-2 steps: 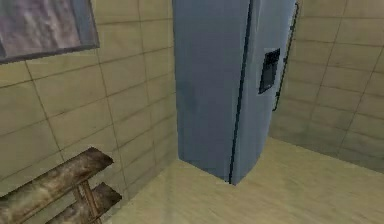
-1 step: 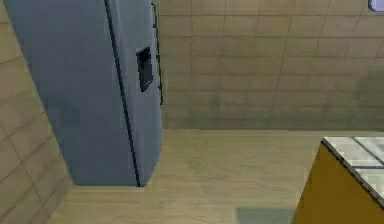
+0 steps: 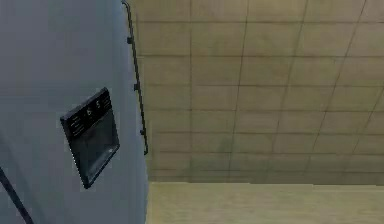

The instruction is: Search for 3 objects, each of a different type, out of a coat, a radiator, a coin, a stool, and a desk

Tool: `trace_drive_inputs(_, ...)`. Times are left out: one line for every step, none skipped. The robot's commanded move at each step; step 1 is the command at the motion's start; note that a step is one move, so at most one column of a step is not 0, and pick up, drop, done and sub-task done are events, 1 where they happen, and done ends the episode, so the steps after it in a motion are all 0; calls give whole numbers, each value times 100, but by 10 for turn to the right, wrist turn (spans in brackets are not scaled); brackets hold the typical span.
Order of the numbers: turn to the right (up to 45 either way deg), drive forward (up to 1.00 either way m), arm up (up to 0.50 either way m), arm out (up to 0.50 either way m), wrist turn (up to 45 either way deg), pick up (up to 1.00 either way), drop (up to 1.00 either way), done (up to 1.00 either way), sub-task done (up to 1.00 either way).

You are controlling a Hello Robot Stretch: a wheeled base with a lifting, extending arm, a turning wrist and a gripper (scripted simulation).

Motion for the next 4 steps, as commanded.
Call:
trace_drive_inputs(420,0,0,0,0,0,0,0,0)
trace_drive_inputs(0,45,0,0,0,0,0,0,0)
trace_drive_inputs(450,0,0,0,0,0,0,0,0)
trace_drive_inputs(30,0,0,0,0,0,0,0,0)
